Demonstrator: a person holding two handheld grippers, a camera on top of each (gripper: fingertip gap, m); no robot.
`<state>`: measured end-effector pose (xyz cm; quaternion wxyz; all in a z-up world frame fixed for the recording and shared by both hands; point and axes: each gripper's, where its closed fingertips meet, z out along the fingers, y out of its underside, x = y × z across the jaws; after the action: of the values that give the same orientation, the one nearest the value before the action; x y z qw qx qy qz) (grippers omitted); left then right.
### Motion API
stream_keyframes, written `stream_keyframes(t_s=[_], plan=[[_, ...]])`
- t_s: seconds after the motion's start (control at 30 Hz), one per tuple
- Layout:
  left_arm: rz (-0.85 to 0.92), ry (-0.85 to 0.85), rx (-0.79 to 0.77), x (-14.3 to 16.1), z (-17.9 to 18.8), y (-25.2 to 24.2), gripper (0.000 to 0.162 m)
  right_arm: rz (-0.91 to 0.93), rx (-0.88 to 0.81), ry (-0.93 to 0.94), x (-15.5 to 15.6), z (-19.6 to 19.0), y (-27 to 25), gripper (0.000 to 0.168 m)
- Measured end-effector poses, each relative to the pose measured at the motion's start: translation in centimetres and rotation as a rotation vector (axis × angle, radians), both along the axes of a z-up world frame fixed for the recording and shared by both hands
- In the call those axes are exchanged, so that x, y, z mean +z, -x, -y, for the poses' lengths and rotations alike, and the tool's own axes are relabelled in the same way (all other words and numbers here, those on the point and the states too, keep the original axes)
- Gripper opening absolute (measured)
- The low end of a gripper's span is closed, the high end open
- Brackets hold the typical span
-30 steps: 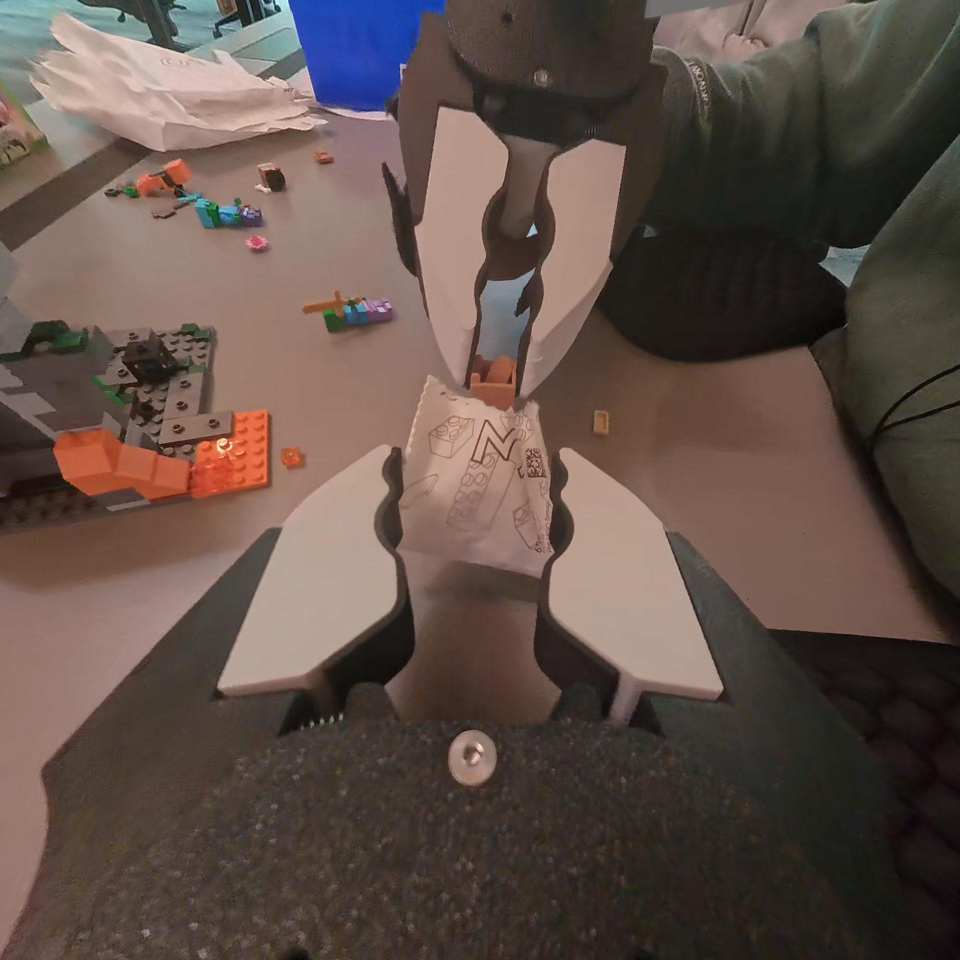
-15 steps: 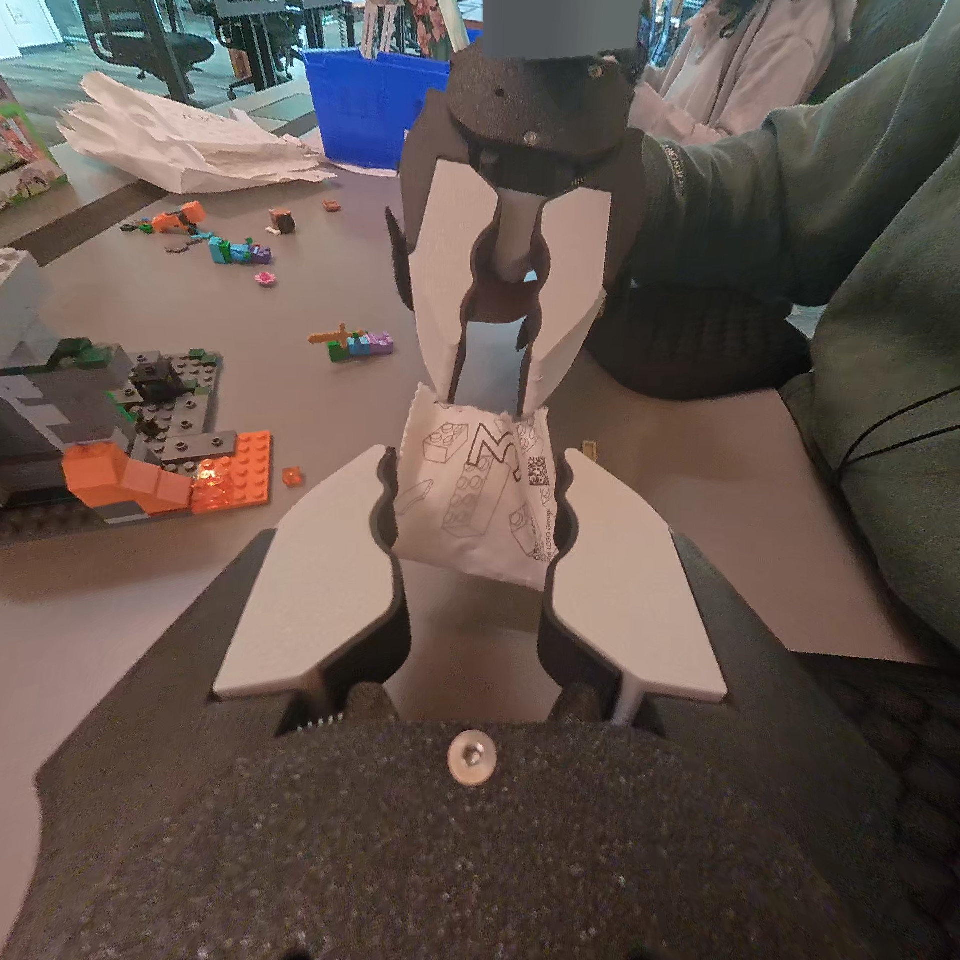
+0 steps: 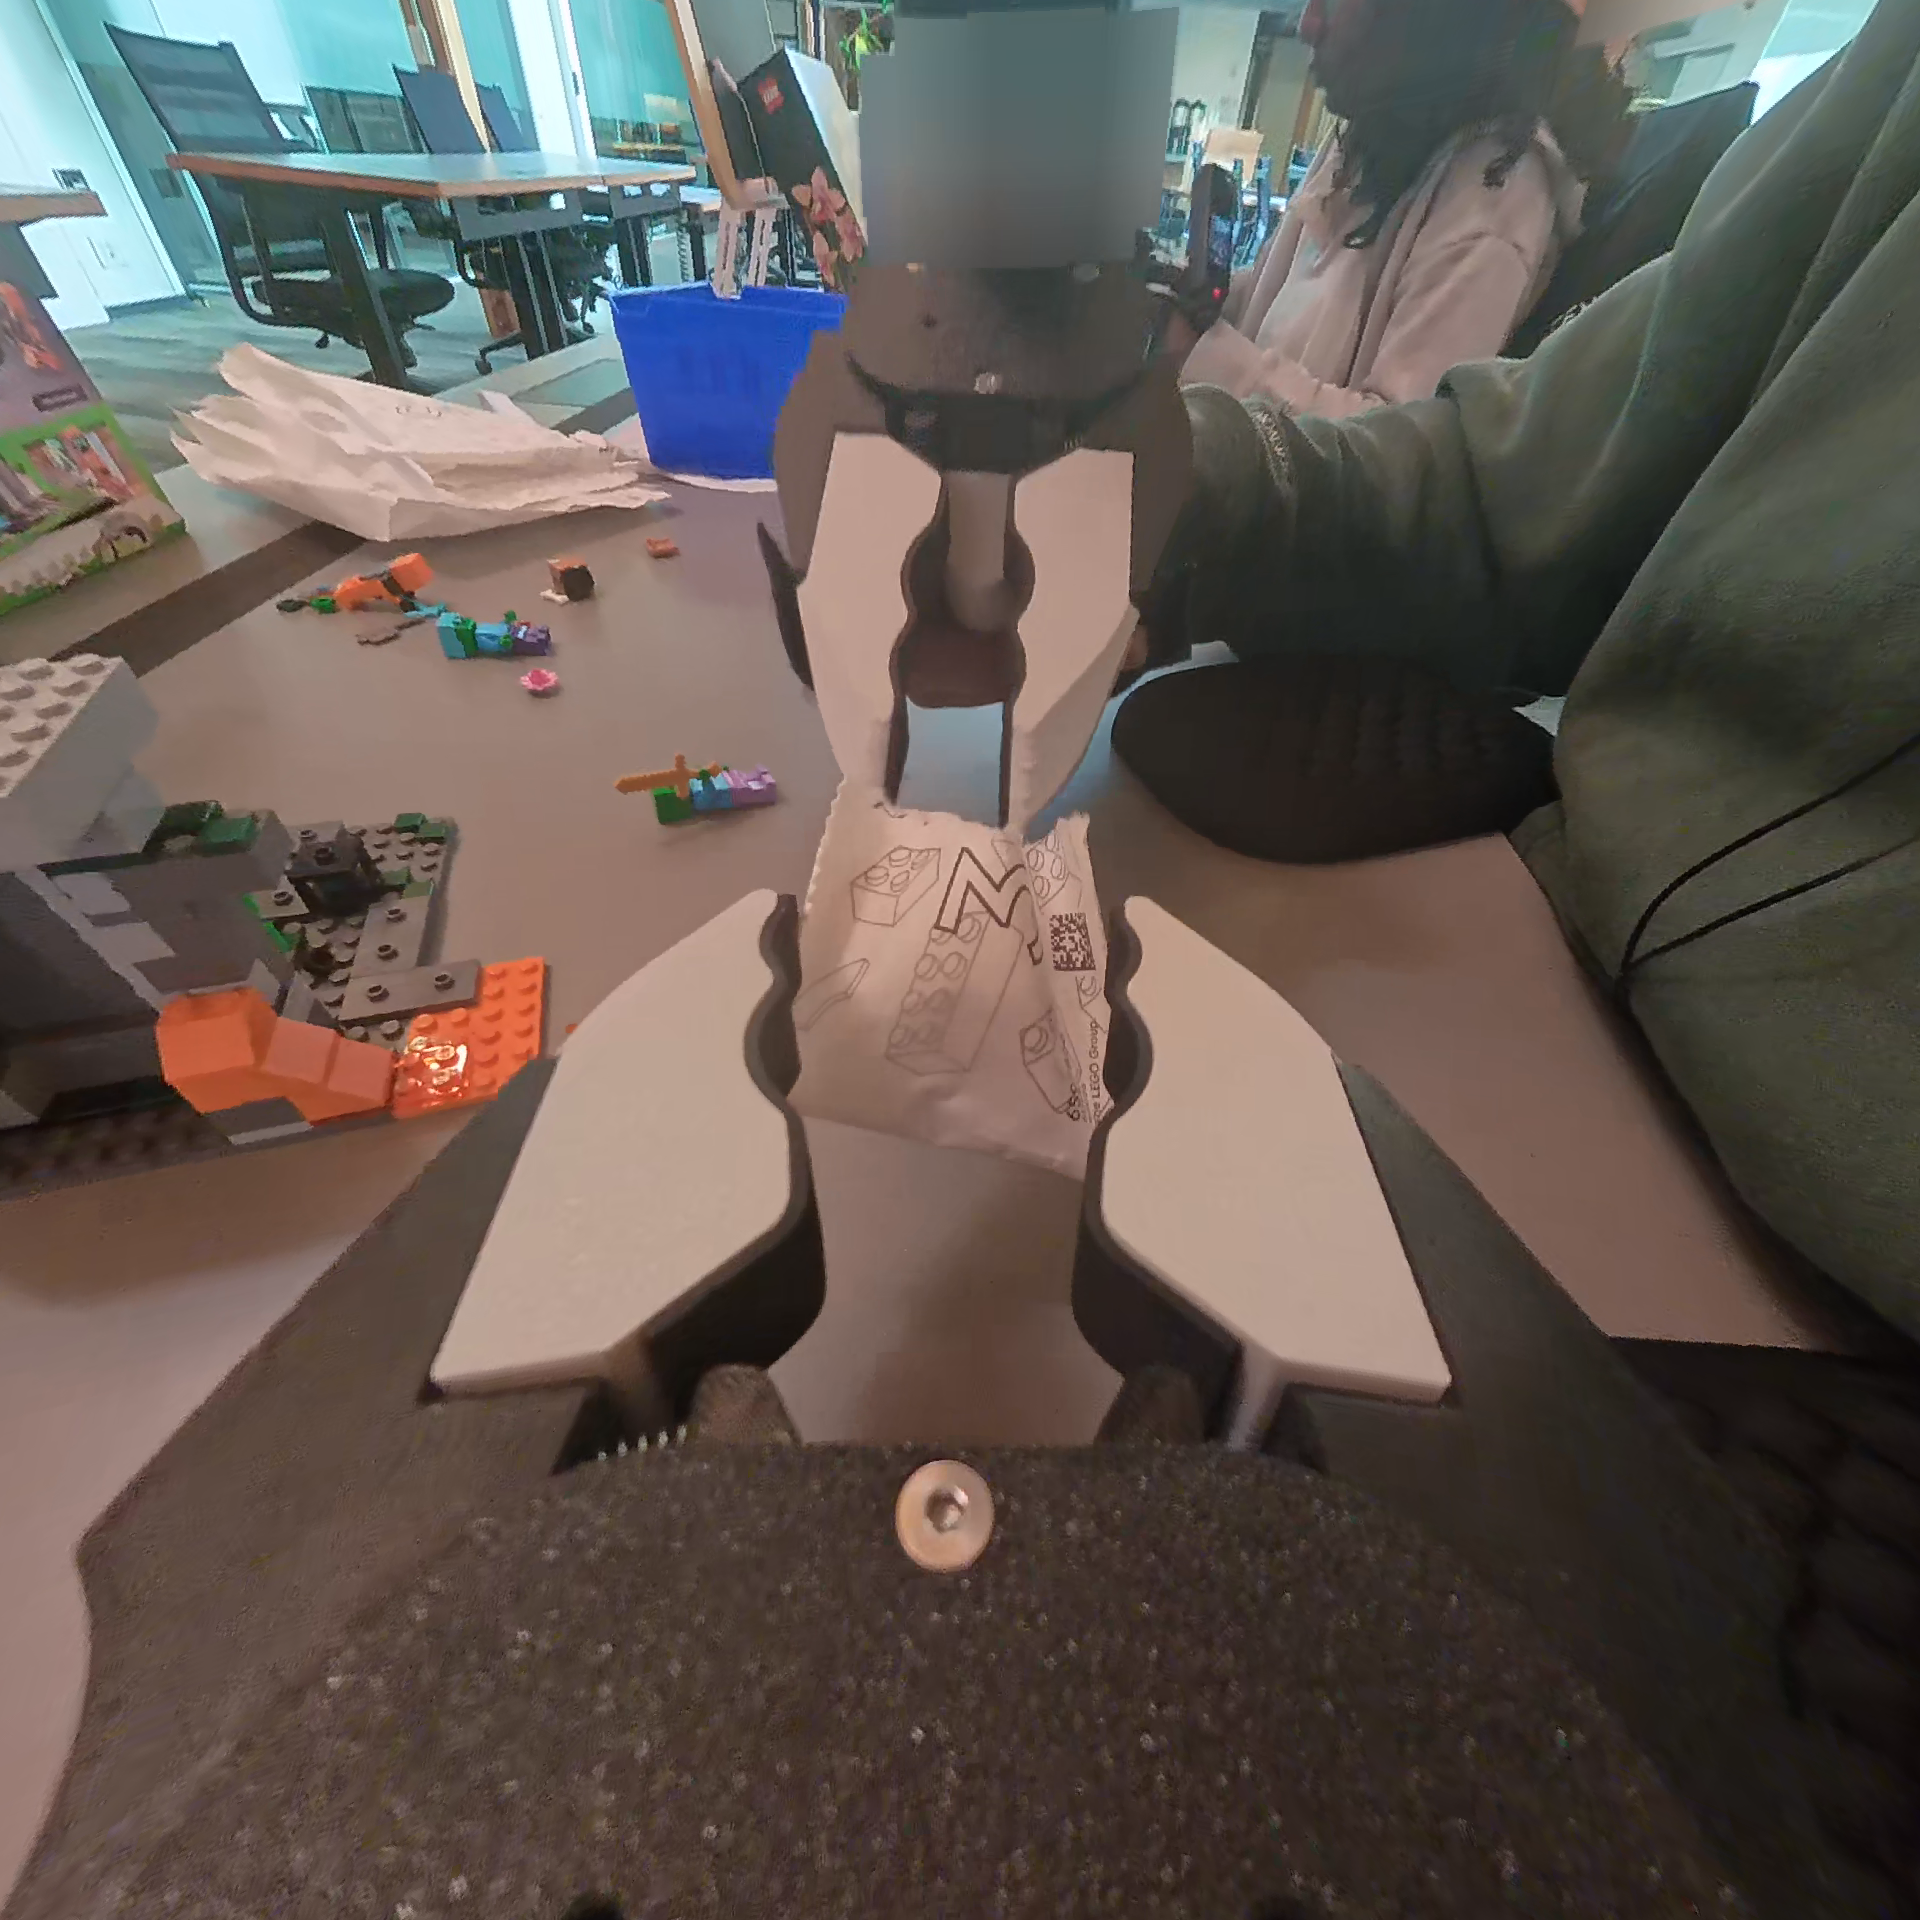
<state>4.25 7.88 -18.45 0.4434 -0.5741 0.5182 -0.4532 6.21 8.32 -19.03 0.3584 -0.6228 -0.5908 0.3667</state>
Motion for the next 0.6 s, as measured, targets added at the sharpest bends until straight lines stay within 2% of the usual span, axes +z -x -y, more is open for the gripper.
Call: stream_keyframes(t_s=[0.13, 0.33, 0.6], plan=[[0.013, -0.024, -0.007, 0.4, 0.3, -0.1, 0.056, -0.022, 0.011, 0.123, -0.1, 0.4, 0.4, 0.022], [-0.001, -0.061, 0.009, 0.3, 0.3, -0.2, 0.056, -0.048, -0.015, 0.279, 0.1, 0.2, 0.6, 0.002], [-0.19, -0.153, 0.065, -2.7, -0.4, -0.8, 0.072, 0.024, -0.107, 0.411, -0.9, -0.6, -0.1, 0.0]])
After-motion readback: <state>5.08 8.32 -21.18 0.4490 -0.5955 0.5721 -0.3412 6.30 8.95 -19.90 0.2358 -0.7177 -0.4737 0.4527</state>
